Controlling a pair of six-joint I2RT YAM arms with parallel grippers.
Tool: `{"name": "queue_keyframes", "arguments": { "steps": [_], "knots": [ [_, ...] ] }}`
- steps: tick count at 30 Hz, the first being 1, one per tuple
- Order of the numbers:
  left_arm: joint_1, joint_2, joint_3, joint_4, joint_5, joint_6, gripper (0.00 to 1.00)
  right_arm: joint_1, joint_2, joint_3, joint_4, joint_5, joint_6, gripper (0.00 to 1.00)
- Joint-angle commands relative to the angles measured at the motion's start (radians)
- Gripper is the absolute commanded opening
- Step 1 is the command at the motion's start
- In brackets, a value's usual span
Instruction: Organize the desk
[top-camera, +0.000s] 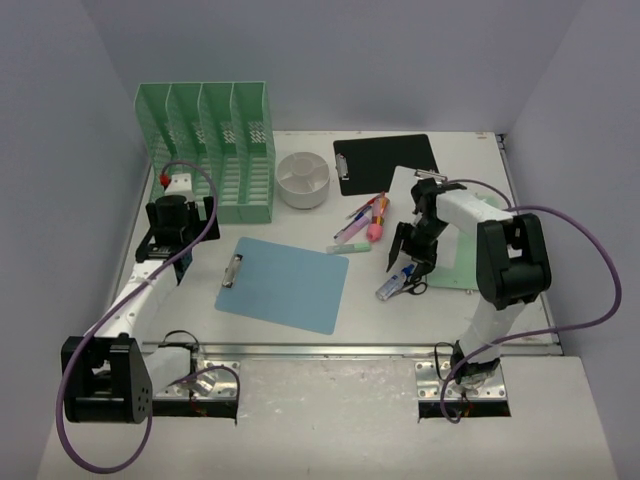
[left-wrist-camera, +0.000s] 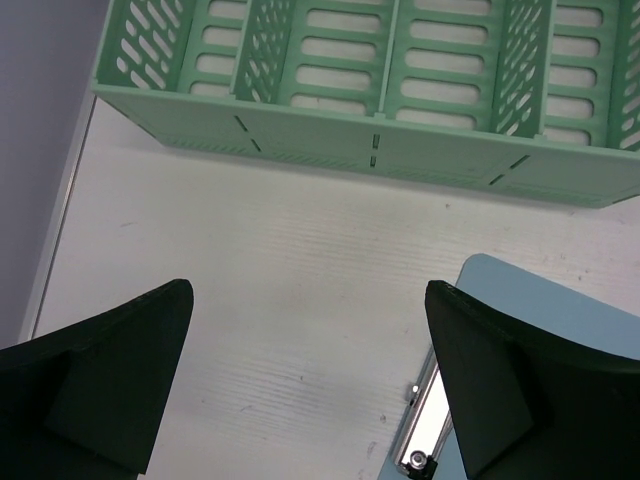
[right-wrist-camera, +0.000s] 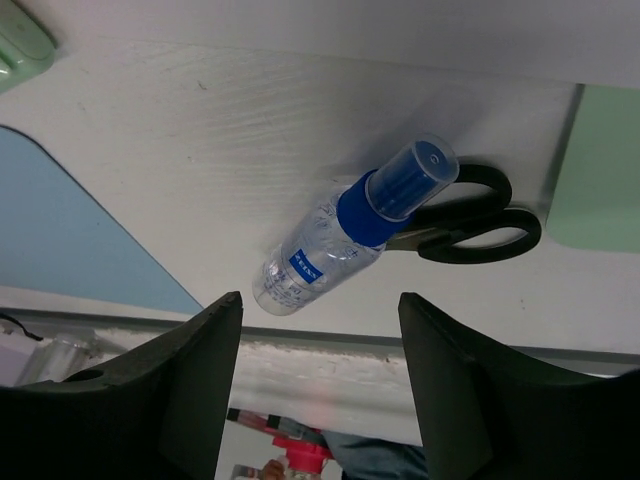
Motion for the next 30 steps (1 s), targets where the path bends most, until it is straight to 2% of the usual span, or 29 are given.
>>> {"name": "queue_keyframes", "arguments": {
  "steps": [1,6,9,17,20,25,26,30],
  "knots": [
    [0.002,0.019,-0.002,0.058,-0.032,-0.009,1.0,0.006,0.035,0.043,-0.027,-0.041,0.037,0.64],
    [0.002,0.056,-0.001,0.066,-0.04,-0.009,1.0,0.008,0.094,0.063,-0.033,-0.052,0.034,0.62],
    [0.002,0.07,-0.002,0.072,-0.045,-0.008,1.0,0.008,0.121,0.065,-0.033,-0.055,0.035,0.58],
    [0.002,0.086,-0.006,0.082,-0.065,-0.009,1.0,0.008,0.203,0.097,-0.039,-0.06,0.029,0.4],
    [0.002,0.085,-0.001,0.078,-0.081,-0.005,1.0,0.008,0.215,0.101,-0.038,-0.067,0.022,0.31],
    [0.002,0.082,0.002,0.07,-0.091,0.003,1.0,0.008,0.181,0.118,-0.041,-0.107,-0.007,0.04],
    [0.002,0.076,0.002,0.067,-0.089,0.003,1.0,0.008,0.168,0.126,-0.041,-0.107,-0.024,0.01],
    [0.002,0.05,0.007,0.064,-0.045,0.017,1.0,0.011,0.057,0.198,-0.035,-0.127,-0.075,0.01]
  ]
}}
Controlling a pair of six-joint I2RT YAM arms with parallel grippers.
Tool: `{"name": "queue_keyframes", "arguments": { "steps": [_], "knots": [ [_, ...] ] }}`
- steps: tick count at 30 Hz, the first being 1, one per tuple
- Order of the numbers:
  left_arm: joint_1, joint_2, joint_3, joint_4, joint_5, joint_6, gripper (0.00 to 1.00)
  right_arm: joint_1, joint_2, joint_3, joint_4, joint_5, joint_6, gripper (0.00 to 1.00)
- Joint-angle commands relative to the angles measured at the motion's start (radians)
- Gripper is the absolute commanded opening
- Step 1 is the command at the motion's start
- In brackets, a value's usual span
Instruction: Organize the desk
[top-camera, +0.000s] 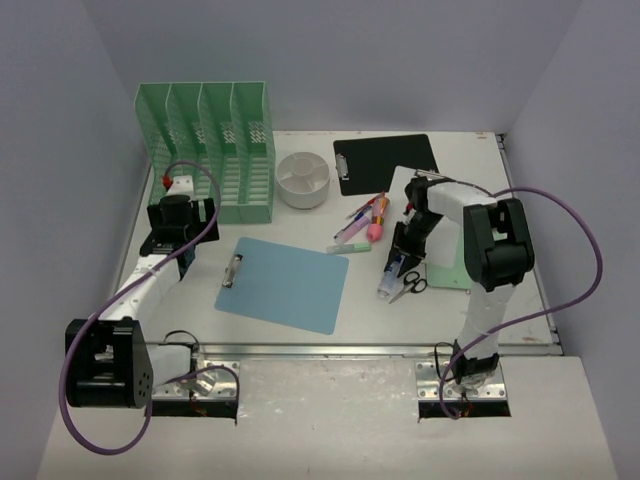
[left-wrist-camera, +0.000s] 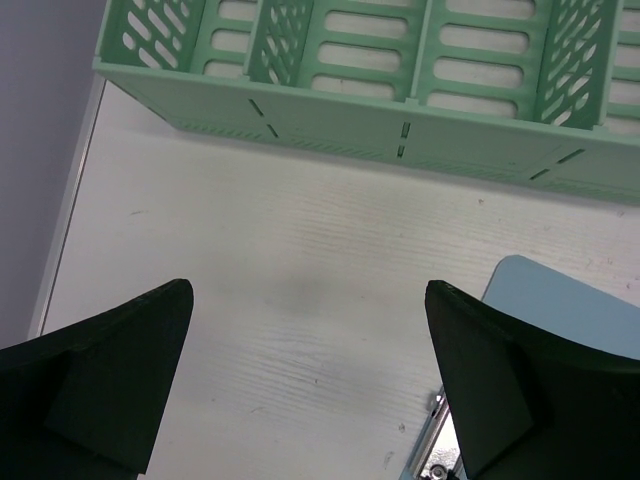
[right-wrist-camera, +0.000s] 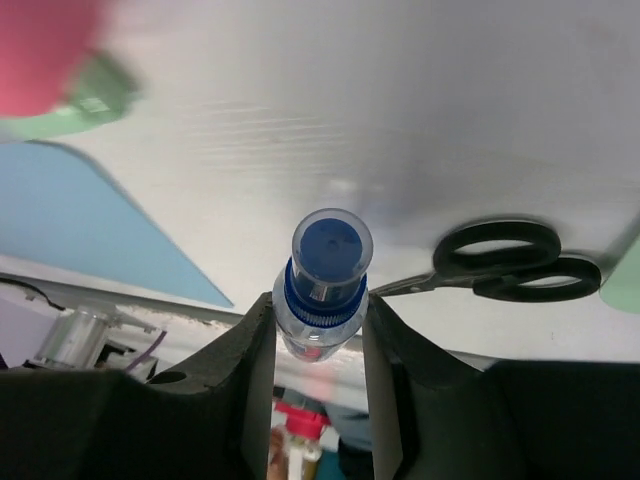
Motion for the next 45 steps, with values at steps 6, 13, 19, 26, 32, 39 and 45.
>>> {"name": "queue_keyframes", "arguments": {
  "steps": [6,13,19,26,32,39,45],
  "knots": [
    [0.002,-0.156,0.029,-0.043,0.416,0.176,1.0,0.039,-0.252,0.286,0.164,0.057,-0.17,0.01],
    [0.002,-0.24,0.032,-0.041,0.751,0.191,1.0,0.128,-0.286,0.419,0.558,0.248,-0.383,0.01],
    [0.004,-0.246,0.014,0.006,0.767,0.145,1.0,0.194,-0.214,0.414,0.911,0.269,-0.455,0.01],
    [0.002,-0.231,0.037,0.005,0.794,0.1,1.0,0.272,-0.027,0.465,1.187,0.38,-0.492,0.01],
    [0.002,-0.234,0.017,0.022,0.802,0.088,1.0,0.32,0.068,0.477,1.324,0.497,-0.527,0.01],
    [0.002,-0.245,0.003,0.012,0.788,0.105,1.0,0.341,0.137,0.508,1.312,0.496,-0.492,0.01],
    [0.002,-0.246,0.003,0.017,0.791,0.095,1.0,0.349,0.18,0.528,1.287,0.503,-0.475,0.01]
  ]
}}
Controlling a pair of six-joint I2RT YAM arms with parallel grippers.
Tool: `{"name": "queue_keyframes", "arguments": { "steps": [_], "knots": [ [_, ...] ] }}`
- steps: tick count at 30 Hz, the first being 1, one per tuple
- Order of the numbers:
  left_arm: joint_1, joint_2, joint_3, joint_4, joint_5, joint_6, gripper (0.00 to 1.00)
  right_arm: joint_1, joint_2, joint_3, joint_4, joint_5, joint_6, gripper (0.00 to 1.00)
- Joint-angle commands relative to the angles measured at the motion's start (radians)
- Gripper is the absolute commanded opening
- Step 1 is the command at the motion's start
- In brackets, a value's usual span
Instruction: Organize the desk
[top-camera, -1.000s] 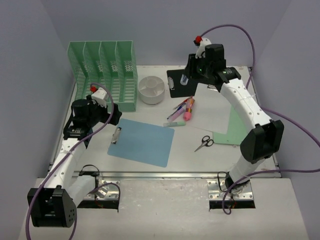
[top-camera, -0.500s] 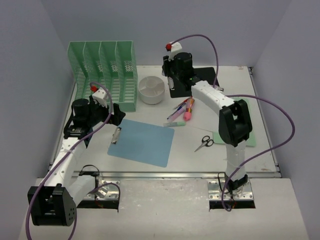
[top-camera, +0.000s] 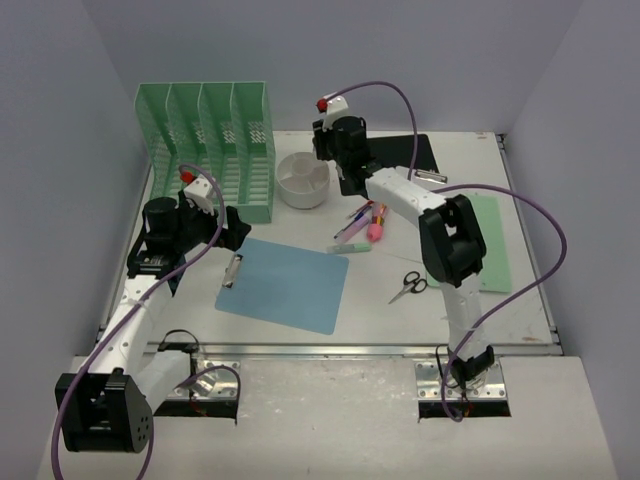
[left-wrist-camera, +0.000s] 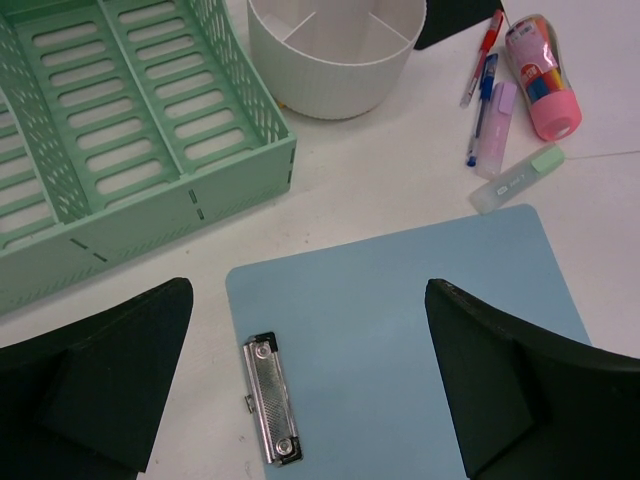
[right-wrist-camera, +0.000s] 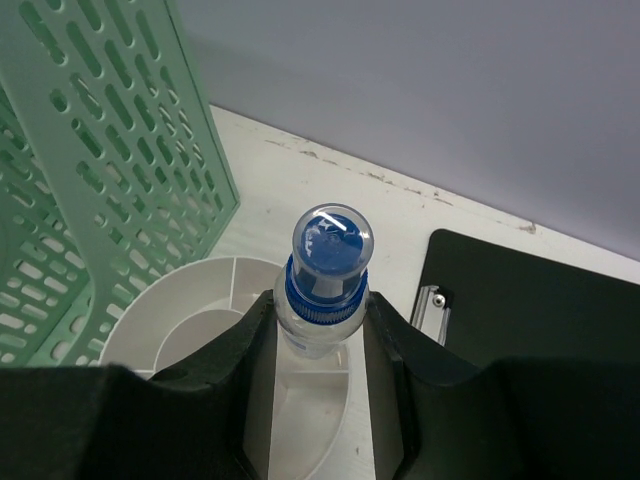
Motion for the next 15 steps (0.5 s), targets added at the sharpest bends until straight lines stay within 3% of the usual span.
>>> {"name": "queue_keyframes", "arguments": {
  "steps": [1,15],
  "knots": [
    [0.002,-0.019,0.004,0.046,0.018,-0.008,1.0,0.008,0.014,0.076,0.072,0.037,0.02,0.01],
    [0.002,-0.004,0.006,0.046,0.003,0.004,1.0,0.009,0.077,0.098,0.032,0.022,0.07,0.01]
  ]
}}
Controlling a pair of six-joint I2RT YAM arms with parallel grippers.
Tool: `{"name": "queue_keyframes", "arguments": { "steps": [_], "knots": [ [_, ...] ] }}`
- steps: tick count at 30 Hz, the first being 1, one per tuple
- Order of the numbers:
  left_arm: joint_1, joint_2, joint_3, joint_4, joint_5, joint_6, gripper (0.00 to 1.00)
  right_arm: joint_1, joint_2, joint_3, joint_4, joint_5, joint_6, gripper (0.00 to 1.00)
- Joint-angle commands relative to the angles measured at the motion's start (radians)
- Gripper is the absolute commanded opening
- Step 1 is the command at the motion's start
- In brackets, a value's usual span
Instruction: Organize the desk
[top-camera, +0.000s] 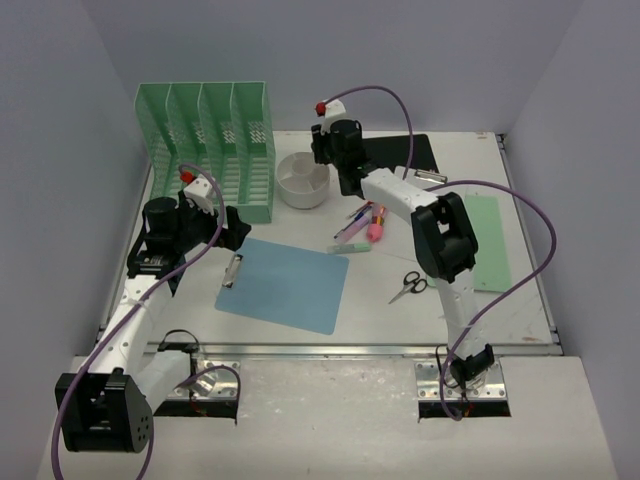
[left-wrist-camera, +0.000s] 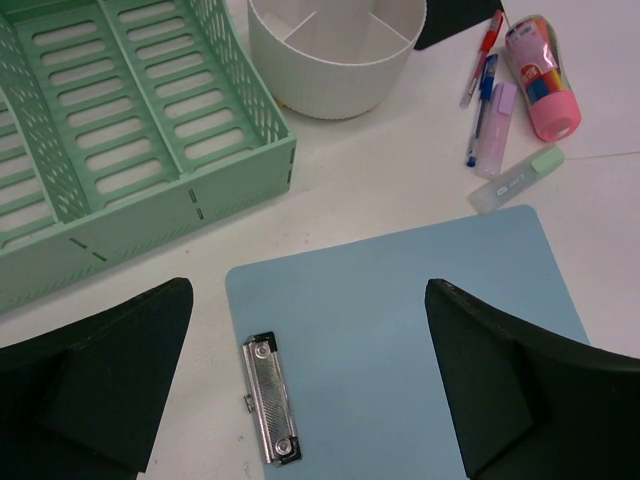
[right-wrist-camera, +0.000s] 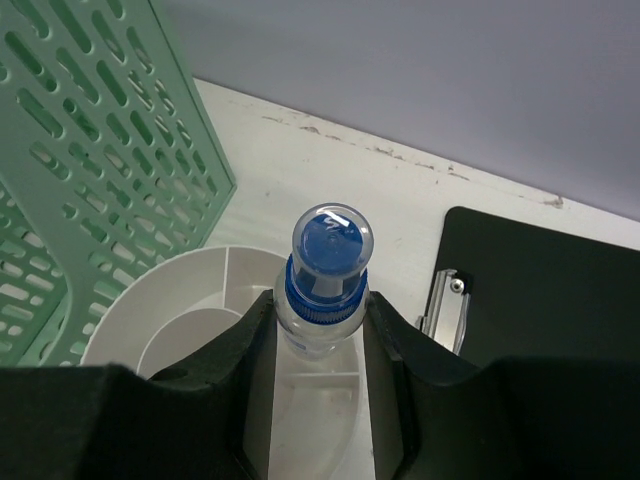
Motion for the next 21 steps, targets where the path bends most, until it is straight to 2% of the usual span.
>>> {"name": "queue_keyframes", "arguments": {
  "steps": [1,6,8,9,11,12,15,16,19,21],
  "knots": [
    [0.002,-0.003,0.006,0.047,0.005,0.008,1.0,0.009,0.004,0.046,0.046,0.012,0.037,0.01],
    [0.002,0.002,0.004,0.044,0.0,0.018,1.0,0.009,0.022,0.048,0.033,0.001,0.047,0.03],
    [0.002,0.003,0.004,0.045,-0.003,0.016,1.0,0.011,0.024,0.048,0.025,-0.014,0.051,0.16],
    [0.002,0.003,0.006,0.044,-0.003,0.015,1.0,0.009,0.025,0.048,0.02,-0.019,0.054,0.31],
    [0.002,0.005,0.007,0.045,-0.006,0.015,1.0,0.009,0.024,0.049,0.014,-0.03,0.058,0.42],
    [0.002,0.005,0.006,0.044,-0.006,0.015,1.0,0.009,0.022,0.049,0.011,-0.034,0.058,0.51],
    [0.002,0.003,0.013,0.039,-0.008,0.01,1.0,0.009,0.002,0.057,0.0,-0.033,0.058,0.58],
    [0.004,0.005,0.016,0.038,-0.009,0.009,1.0,0.009,-0.009,0.062,-0.007,-0.031,0.057,0.64],
    [0.002,0.002,0.03,0.031,-0.009,0.001,1.0,0.008,-0.068,0.063,-0.012,-0.025,0.022,0.65],
    [0.002,0.0,0.045,0.021,-0.011,-0.001,1.0,-0.002,-0.145,0.051,-0.039,-0.022,0.0,0.63]
  ]
}}
